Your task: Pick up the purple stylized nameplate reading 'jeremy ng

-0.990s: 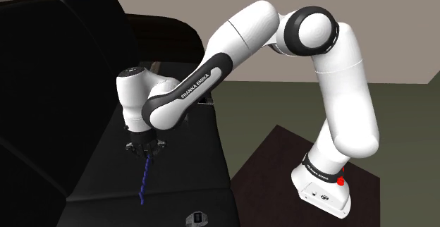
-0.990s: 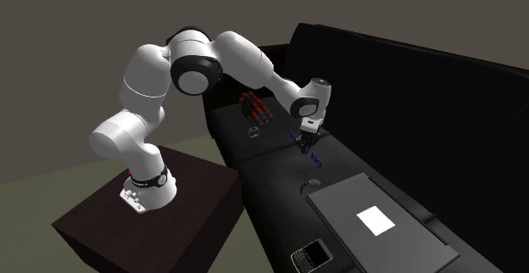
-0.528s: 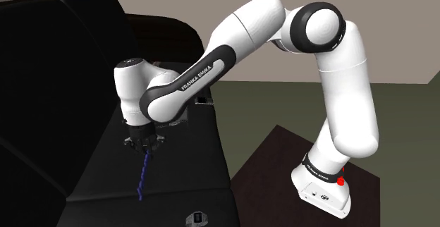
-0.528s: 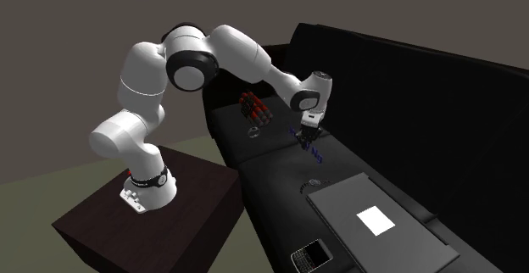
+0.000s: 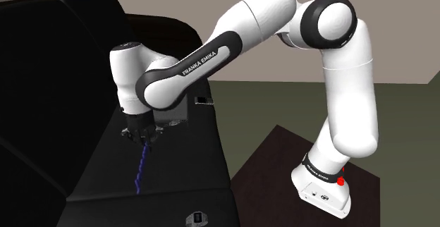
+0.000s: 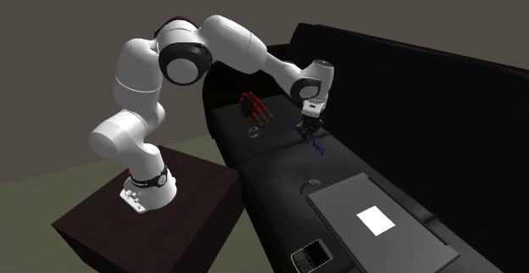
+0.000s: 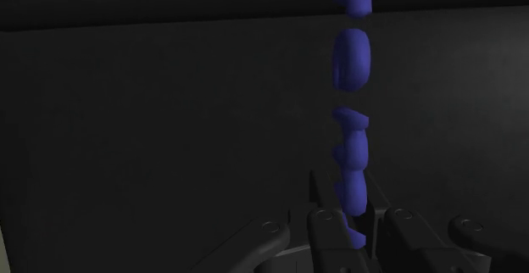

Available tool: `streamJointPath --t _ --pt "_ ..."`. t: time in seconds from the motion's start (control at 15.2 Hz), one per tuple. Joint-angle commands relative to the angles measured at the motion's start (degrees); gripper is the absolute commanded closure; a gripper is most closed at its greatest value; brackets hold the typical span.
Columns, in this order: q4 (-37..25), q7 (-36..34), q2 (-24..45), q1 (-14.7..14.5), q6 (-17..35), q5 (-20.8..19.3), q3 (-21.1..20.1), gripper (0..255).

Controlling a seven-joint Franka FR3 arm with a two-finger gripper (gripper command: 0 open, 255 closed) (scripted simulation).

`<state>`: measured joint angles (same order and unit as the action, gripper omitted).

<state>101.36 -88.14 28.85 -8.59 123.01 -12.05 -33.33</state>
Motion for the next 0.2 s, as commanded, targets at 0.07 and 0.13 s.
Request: streamJointPath --t 0.07,0.13 --pt "-0.61 0.31 -0.81 0.26 -1.35 0.52 -0.32 255" --pt "-0.62 0.31 -0.81 0.26 -1.36 0.52 -0.32 255"
